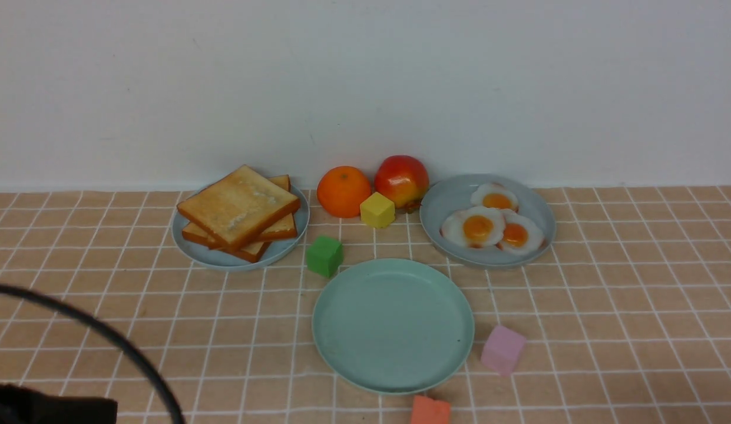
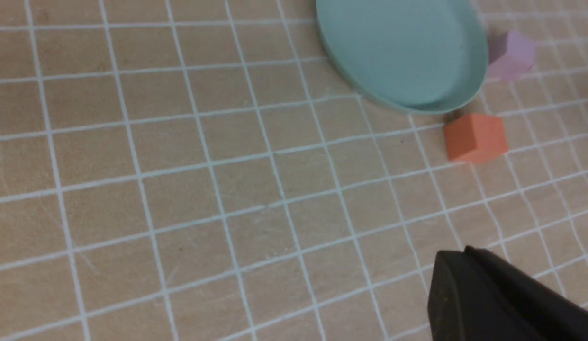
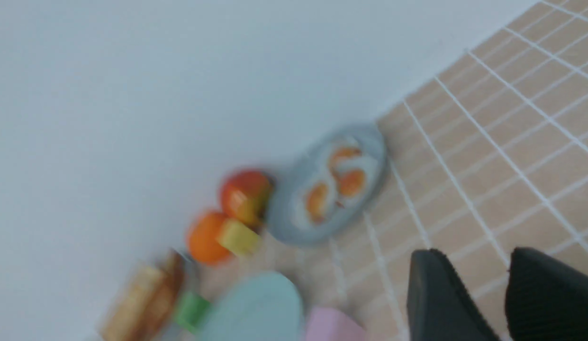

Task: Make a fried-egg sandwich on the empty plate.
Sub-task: Use the left arm to grab a slice of bread

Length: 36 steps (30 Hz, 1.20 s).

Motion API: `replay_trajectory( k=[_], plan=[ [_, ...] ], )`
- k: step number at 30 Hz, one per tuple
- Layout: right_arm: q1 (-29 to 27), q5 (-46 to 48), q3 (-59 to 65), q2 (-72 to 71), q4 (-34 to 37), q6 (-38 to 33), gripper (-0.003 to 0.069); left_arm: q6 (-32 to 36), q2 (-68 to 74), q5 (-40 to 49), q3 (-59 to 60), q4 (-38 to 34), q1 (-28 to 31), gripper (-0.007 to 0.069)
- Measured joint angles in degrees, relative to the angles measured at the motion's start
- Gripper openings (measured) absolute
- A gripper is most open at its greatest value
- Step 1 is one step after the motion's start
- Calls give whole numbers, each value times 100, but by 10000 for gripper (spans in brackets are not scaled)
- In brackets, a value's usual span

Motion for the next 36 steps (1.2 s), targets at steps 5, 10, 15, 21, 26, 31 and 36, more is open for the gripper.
replay_trajectory(
  k=[5, 10, 15, 21, 26, 31, 36],
  plan=[
    [95, 225, -196, 0, 435, 18, 216, 131, 915, 6, -457, 53, 0, -13],
    [581, 2218, -2045, 732, 274, -1461, 81, 634, 2366, -196, -1277, 133, -7, -13],
    [769, 4315, -3986, 2166, -114, -2838, -2, 1129, 3812, -619, -2364, 322, -230, -13],
    [930, 5164, -4940, 3158, -221, -3102, -2, 727, 5257, -663, -3841, 1415, -799, -13],
    [966, 5161, -4972, 3266, -227, -3134, 1, 308, 6518, -645, -5026, 2423, -800, 10],
    [966, 5161, -4972, 3266, -193, -3139, 1, 521, 7492, -712, -5934, 2844, -801, 171],
    [966, 5252, -4973, 3266, -102, -3139, 4, 543, 8092, -954, -6356, 2978, -801, 362]
  ],
)
